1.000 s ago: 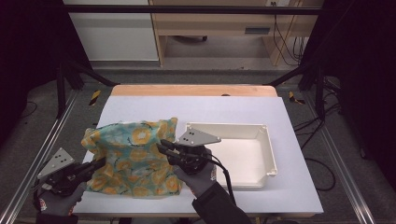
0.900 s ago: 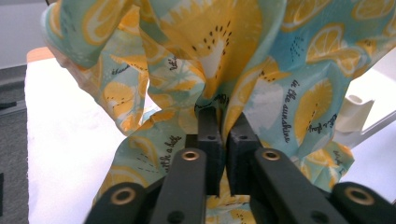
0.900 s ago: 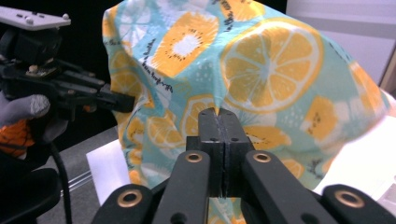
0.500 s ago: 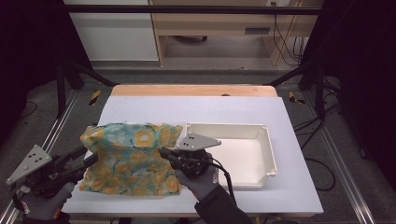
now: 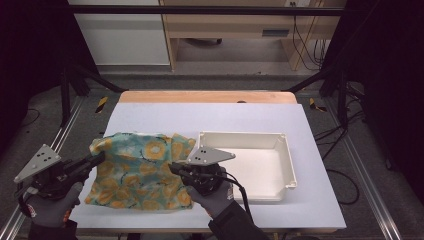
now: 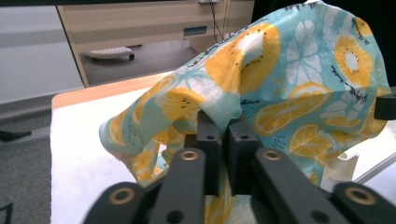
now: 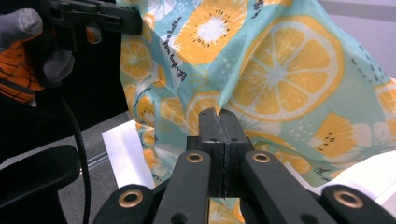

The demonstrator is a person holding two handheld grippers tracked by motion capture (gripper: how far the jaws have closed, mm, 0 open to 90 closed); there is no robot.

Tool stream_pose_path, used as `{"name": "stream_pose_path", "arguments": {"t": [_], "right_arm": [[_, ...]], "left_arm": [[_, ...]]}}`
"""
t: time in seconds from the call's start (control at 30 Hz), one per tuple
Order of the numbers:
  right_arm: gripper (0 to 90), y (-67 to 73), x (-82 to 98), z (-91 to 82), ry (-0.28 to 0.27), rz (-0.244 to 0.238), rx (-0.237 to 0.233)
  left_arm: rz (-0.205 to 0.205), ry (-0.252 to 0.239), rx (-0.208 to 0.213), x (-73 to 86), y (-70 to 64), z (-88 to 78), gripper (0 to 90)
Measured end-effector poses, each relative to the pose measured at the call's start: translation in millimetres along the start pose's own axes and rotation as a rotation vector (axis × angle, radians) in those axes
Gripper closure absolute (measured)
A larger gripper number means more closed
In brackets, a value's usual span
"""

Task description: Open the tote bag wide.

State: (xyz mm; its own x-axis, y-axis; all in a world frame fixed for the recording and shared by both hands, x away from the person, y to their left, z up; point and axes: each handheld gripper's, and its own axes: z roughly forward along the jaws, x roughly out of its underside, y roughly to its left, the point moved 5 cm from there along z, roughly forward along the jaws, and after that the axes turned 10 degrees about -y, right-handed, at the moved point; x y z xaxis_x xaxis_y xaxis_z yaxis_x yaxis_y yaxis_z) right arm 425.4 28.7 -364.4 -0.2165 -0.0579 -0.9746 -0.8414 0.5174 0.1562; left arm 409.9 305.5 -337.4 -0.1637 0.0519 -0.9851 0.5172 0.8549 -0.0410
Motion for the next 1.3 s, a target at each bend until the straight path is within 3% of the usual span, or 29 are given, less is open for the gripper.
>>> {"name": "stream_pose_path", "arguments": {"t": [0.33,0.97,1.1,1.23,1.3], "right_arm": [[90.0,5.9,6.1,-4.4,-0.003,0.002,-0.01],[90.0,-1.2,33.9,10.8,0.075,0.039,0.016],[83.8,-1.0,29.6,8.2,0.053,0.032,0.001],[77.8,-2.4,17.4,0.9,0.009,0.033,-0.004],[70.1,-5.4,4.4,-5.6,-0.035,0.03,0.006]], "left_arm": [[-0.01,-0.015,0.026,10.7,-3.7,-12.0,89.7],[-0.034,0.04,0.014,31.7,2.5,-0.1,89.6],[-0.033,0.056,0.013,35.9,3.5,2.1,89.8],[-0.028,0.063,0.013,37.8,4.1,3.0,89.8],[-0.029,0.068,0.012,39.4,4.1,4.0,89.8]]}}
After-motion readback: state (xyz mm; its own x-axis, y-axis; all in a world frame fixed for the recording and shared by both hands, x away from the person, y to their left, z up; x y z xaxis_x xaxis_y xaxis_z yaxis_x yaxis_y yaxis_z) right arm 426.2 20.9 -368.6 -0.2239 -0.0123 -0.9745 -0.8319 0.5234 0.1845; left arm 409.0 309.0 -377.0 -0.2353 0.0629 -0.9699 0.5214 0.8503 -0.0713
